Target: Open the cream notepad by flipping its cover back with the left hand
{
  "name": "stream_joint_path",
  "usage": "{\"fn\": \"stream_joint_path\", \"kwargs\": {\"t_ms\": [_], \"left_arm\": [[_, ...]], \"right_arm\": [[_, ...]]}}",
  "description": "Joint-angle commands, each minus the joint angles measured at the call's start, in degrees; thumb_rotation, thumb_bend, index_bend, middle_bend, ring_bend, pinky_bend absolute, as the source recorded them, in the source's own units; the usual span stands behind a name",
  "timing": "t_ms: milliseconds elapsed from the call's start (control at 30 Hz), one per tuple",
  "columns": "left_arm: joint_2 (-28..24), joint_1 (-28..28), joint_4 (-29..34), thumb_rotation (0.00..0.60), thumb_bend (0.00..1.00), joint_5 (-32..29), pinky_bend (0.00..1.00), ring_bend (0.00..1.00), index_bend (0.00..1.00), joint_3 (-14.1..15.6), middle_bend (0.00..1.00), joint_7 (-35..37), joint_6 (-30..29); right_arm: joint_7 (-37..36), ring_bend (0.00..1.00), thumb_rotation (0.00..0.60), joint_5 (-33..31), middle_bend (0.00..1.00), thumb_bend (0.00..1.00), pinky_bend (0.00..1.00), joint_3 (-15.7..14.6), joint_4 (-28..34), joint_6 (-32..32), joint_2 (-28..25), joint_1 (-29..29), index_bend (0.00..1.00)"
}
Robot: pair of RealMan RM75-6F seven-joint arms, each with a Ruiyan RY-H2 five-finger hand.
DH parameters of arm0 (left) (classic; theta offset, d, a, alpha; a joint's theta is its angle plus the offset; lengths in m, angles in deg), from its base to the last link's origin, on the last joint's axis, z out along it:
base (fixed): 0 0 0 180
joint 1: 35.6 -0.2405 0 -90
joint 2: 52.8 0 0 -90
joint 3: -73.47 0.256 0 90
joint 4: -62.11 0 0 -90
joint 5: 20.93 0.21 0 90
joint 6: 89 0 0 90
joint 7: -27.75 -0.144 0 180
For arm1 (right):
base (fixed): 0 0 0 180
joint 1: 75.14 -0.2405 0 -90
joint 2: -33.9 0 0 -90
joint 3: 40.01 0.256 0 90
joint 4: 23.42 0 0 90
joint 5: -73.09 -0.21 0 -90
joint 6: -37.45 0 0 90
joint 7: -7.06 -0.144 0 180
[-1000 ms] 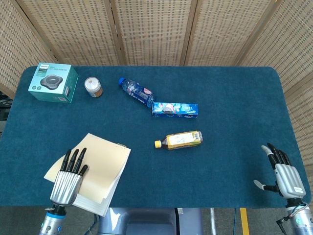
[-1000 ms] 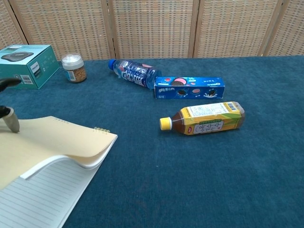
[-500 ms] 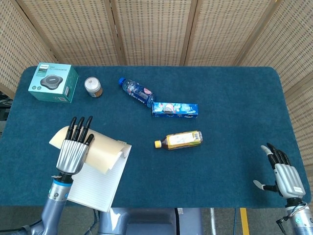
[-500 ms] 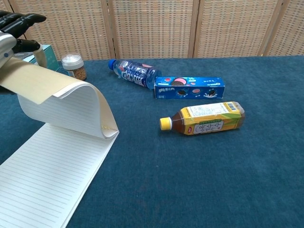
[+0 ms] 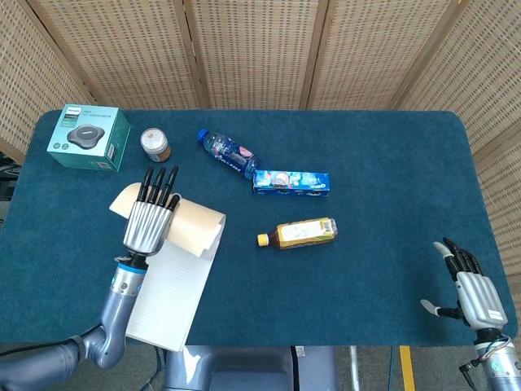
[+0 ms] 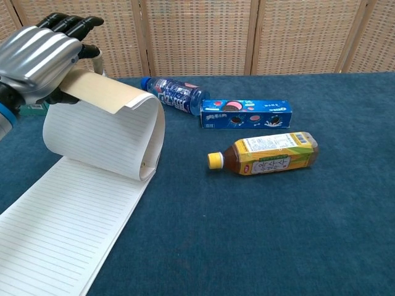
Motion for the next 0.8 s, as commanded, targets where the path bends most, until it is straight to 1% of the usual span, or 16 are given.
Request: {"fn": "stream_joint_path", "kwargs": {"t_ms": [33,233,433,633,800], "left_arm": [[1.1,1.7,-1.7,0.6,0.65,-0.7,0.0,0.0,0.8,-1.1,0.0,0.7,0.6],[3.3,4.8,-6.0,0.6,0.65,-0.6,0.0,0.0,0.8,-2.5,0.0,2.5,0.1],[5.0,7.4,-9.7,0.6,0.64,-2.5,0.0,0.0,0.8,-3.8,0.0,3.2,0.5],[6.9,9.6,-13.5,0.6,0.64,-4.3,0.0,0.0,0.8,-4.3,0.0,3.7,1.3],[8.9,11.7,-18.1,0.6,0.64,-4.9,0.0,0.0,0.8,-4.5,0.0,5.0,1.1]], "right_arm": [[-0.1,0.0,0.6,0.0,0.0,0.05,0.0,0.0,0.0,0.1,0.0,0.0,0.02],[-0.8,0.0,0.6,0.0,0.0,0.05,0.0,0.0,0.0,0.3,-0.1,-0.1,0.02],[-1.4,0.0,0.6,0.1,0.0,0.05,0.0,-0.1,0.1,0.5,-0.3,-0.2,0.02],[-1.9,0.0,0.6,0.1,0.0,0.05,0.0,-0.2,0.1,0.7,-0.4,-0.2,0.02],[-2.4,0.0,0.6,0.2,0.0,0.05,0.0,-0.3,0.3,1.0,-0.6,-0.3,0.02]]}}
